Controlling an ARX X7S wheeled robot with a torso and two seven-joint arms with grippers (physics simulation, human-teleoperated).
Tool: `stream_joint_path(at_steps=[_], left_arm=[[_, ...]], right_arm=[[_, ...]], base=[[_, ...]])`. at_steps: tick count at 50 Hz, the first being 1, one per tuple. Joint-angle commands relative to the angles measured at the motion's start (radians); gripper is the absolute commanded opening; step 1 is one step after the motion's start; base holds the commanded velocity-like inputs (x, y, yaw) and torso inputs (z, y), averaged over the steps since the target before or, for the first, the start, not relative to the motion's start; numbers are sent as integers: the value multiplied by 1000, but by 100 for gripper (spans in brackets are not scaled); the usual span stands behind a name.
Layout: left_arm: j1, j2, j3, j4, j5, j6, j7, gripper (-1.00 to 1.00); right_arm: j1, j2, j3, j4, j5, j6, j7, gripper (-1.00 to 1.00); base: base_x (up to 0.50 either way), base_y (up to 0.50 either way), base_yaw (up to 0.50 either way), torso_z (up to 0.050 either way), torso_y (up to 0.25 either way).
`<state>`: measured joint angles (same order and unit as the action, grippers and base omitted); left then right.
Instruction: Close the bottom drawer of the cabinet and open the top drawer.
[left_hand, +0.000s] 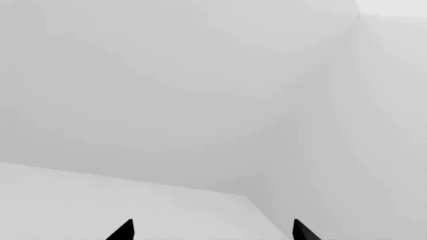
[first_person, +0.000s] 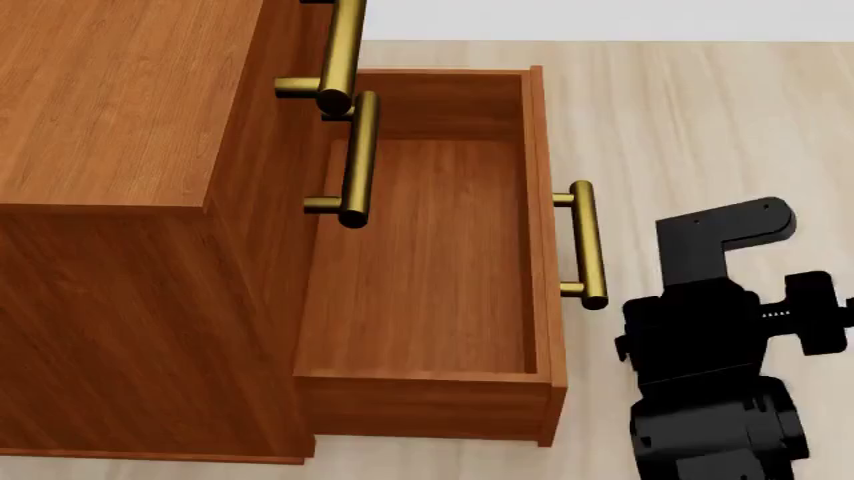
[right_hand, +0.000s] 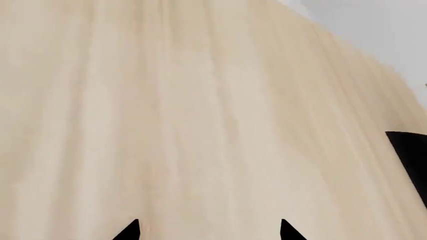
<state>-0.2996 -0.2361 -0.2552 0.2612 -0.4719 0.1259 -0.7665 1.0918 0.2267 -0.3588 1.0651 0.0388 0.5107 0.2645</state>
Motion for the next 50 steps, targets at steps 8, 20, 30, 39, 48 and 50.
stream_joint_path(at_steps=[8, 20, 30, 39, 48, 50], left_arm=[[-3, -8, 5, 3, -9, -2, -4, 100], [20, 10, 7, -36, -2, 59, 24, 100], [9, -3, 11, -14, -8, 30, 5, 100], [6, -8, 13, -17, -13, 30, 7, 100], [-3, -18, 16, -2, -22, 9, -6, 100], [-3, -19, 16, 0, -24, 8, -7, 100]], right_arm=[[-57, -71, -102, -150, -54, 29, -48, 100], [-89, -98, -135, -239, -49, 68, -86, 100], [-33, -146, -136, -105, -16, -7, -144, 100], [45, -209, -145, 78, 18, -120, -210, 100], [109, -226, -326, 178, 233, -179, -224, 100], [117, -226, -397, 187, 306, -190, -222, 100]], base=[[0, 0, 0, 0, 0], [0, 0, 0, 0, 0], [0, 0, 0, 0, 0], [0, 0, 1, 0, 0], [0, 0, 2, 0, 0], [0, 0, 2, 0, 0]])
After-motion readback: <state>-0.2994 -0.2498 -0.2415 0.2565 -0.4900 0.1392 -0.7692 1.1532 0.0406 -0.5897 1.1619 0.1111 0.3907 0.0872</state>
